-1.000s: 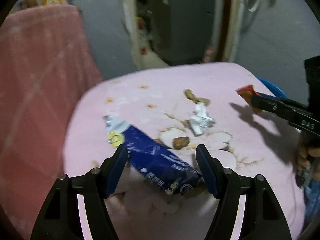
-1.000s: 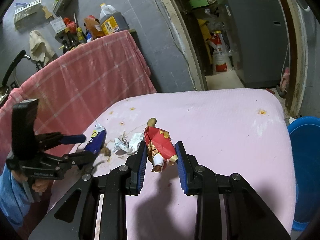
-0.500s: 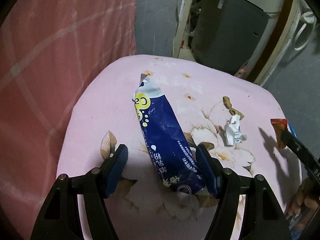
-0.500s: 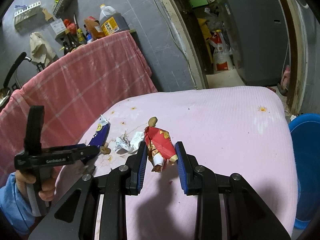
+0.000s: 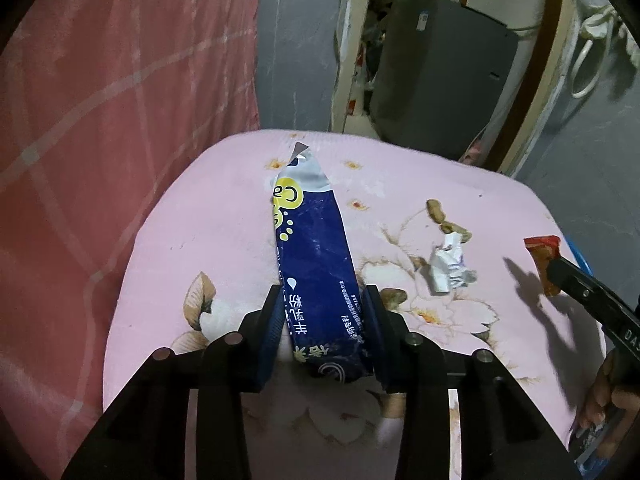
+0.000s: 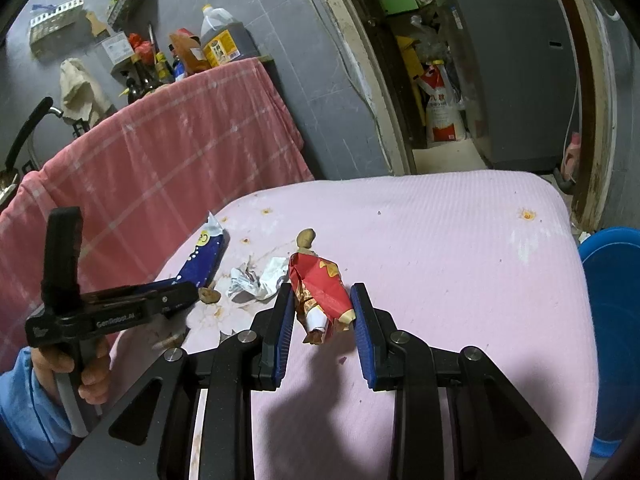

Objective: Collect trash

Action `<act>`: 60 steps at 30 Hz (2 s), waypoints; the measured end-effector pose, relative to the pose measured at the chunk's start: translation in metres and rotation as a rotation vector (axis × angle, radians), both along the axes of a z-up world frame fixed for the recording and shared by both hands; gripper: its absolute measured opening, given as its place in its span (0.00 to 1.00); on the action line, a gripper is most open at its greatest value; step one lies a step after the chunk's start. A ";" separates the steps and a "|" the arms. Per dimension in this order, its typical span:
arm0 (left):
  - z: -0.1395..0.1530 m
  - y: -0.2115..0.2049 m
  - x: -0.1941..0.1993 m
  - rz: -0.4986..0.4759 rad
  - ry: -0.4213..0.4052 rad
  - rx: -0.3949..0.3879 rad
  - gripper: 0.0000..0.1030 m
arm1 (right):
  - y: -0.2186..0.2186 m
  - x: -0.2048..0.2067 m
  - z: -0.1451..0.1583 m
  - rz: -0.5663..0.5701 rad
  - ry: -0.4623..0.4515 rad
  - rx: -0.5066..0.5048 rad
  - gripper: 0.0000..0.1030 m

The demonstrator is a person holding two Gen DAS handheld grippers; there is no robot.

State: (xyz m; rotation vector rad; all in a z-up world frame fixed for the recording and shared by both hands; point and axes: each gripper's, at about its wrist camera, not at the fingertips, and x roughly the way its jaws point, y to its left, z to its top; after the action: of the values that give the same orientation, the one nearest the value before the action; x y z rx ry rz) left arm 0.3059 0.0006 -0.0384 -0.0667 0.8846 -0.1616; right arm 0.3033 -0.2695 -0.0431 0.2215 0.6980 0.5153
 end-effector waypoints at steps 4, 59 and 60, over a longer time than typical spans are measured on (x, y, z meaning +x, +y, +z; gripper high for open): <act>0.006 -0.008 -0.012 -0.015 -0.059 -0.012 0.32 | 0.002 -0.005 0.002 -0.009 -0.037 -0.002 0.27; 0.048 -0.061 -0.043 -0.132 -0.300 0.000 0.24 | -0.017 -0.046 0.047 -0.101 -0.315 0.002 0.27; 0.055 -0.066 -0.045 -0.133 -0.329 -0.011 0.24 | -0.019 -0.047 0.051 -0.109 -0.327 0.003 0.27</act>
State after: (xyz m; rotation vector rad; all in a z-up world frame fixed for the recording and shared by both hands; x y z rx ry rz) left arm 0.2609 -0.0655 0.0165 0.0088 0.5601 -0.2933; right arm 0.2563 -0.2883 0.0077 0.1721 0.3648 0.4355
